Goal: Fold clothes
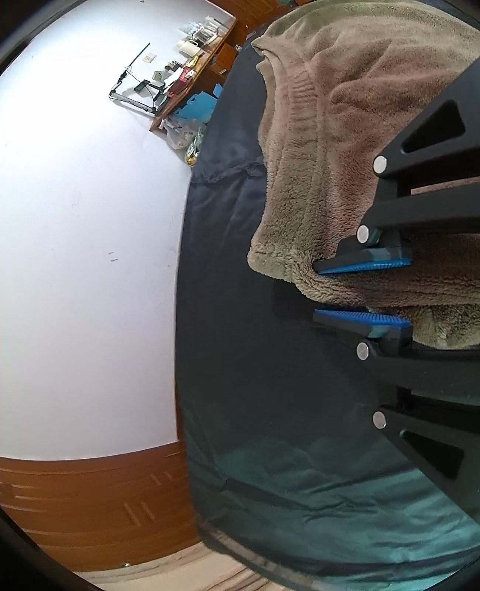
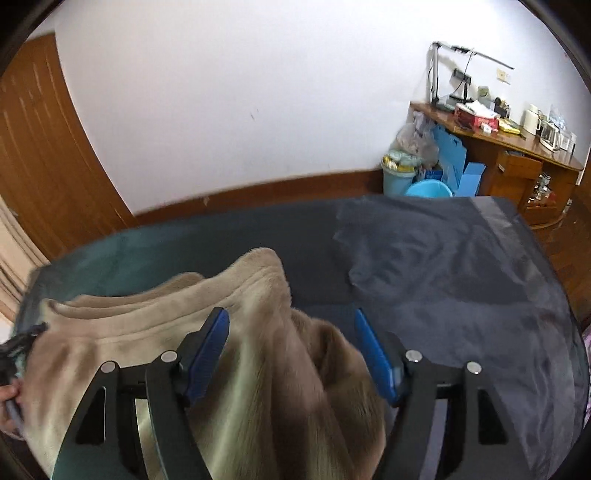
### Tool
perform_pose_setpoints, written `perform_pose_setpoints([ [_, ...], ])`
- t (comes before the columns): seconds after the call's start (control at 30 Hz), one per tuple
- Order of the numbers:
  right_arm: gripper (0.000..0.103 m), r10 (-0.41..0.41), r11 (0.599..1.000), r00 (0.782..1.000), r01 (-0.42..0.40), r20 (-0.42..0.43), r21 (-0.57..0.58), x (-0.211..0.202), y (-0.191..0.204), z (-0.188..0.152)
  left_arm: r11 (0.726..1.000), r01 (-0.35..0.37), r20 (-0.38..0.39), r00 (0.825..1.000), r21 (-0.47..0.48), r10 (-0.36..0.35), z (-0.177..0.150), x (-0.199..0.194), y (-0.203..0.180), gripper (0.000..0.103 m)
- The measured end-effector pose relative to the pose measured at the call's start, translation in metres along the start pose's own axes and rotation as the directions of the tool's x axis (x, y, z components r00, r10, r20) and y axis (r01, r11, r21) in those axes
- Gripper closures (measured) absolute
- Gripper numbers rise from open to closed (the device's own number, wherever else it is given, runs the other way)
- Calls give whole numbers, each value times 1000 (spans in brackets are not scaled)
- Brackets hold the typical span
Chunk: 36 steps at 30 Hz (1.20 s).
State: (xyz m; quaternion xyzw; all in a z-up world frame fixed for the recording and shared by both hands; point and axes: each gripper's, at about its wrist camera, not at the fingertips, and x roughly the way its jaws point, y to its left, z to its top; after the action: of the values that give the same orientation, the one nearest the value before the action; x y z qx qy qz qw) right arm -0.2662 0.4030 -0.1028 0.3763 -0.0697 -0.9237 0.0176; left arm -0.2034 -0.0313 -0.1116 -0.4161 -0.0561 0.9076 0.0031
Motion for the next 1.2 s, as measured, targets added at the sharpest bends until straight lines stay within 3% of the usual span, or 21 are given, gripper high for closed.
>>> perform_pose_setpoints([
  [0.17, 24, 144, 986, 988, -139, 46, -91, -71, 17, -46, 1000, 11, 45, 999, -16, -10, 8, -24, 1, 82],
  [0.43, 24, 276, 936, 961, -277, -39, -216, -100, 45, -110, 986, -39, 20, 999, -160, 43, 4, -47, 34, 79],
  [0.53, 24, 241, 933, 968, -249, -63, -258, -86, 50, -117, 993, -11, 42, 999, -121, 16, -9, -71, 24, 79],
  [0.67, 24, 192, 952, 979, -203, -71, -227, -66, 48, -122, 993, 112, 45, 993, 22, -113, -27, -96, -22, 79],
  [0.77, 24, 185, 960, 980, -195, -67, -202, -57, 45, -122, 975, 171, -18, 985, 140, -170, -36, -92, -57, 79],
  [0.9, 23, 148, 962, 987, -158, -58, -224, -56, 49, -126, 973, 137, -93, 988, 185, -121, -32, -54, -91, 79],
  [1.07, 22, 95, 955, 993, -109, -64, -276, -58, 53, -132, 991, -10, -151, 988, 132, 30, -21, -3, -73, 79],
  [1.2, 22, 108, 959, 991, -125, -83, -256, -58, 44, -132, 995, 13, -155, 988, 97, 2, -21, 7, -58, 79],
])
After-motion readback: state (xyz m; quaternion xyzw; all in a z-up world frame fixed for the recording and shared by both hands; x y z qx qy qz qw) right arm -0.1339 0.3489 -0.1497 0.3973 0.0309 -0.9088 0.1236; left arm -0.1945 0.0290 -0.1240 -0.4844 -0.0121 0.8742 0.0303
